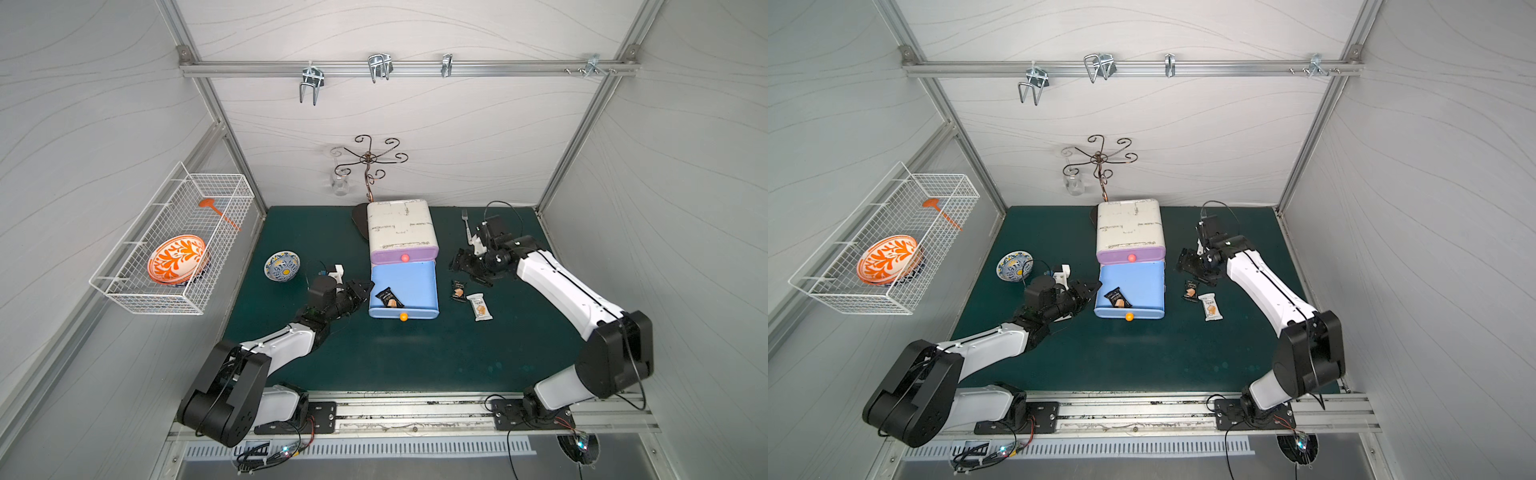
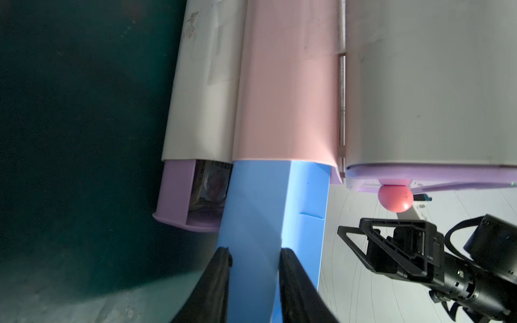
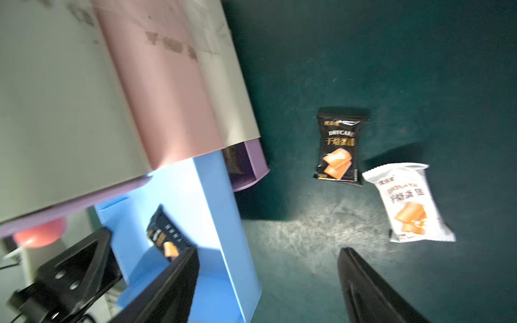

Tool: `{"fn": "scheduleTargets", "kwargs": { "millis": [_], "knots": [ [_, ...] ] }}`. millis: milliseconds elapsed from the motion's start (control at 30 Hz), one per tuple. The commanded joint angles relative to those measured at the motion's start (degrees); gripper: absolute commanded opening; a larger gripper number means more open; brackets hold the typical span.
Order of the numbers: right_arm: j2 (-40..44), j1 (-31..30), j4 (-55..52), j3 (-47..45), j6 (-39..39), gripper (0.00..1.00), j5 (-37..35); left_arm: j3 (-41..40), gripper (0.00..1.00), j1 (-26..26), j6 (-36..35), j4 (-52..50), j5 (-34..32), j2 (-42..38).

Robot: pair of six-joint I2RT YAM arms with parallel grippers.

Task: Take the cookies out of the drawer
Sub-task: Place the cookie at the center of the board, then pick up the cookie from the drawer.

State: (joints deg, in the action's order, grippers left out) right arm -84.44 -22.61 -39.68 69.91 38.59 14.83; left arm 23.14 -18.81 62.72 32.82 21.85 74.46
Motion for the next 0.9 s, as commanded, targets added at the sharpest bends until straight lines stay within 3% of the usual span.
{"fn": "scheduleTargets", "kwargs": {
  "millis": [0, 67, 267, 367, 867],
  "knots": [
    [-0.8, 1.07, 14.39, -5.39, 1.6, 0.84, 19.28, 3.14, 0.35, 0.09, -0.16, 3.86, -1.17, 0.3],
    [-2.75, 0.95, 18.88, -7.89, 1.93, 0.85, 25.92, 3.24, 0.35, 0.09, 0.29, 4.21, -1.42, 0.47],
    [-5.48, -0.66, 23.45, -10.65, 0.33, 0.84, 30.83, 3.85, 0.34, 0.09, 0.47, 4.07, -1.46, 1.0],
    [-7.11, -1.82, 20.09, -9.68, -3.01, 0.83, 29.56, 3.93, 0.34, 0.1, 0.65, 4.16, -1.63, 1.46],
    [-9.37, -1.21, 28.96, -16.35, -1.42, 0.78, 32.15, 5.88, 0.34, -0.09, 0.61, 3.91, -1.71, 2.82]
  ]
}}
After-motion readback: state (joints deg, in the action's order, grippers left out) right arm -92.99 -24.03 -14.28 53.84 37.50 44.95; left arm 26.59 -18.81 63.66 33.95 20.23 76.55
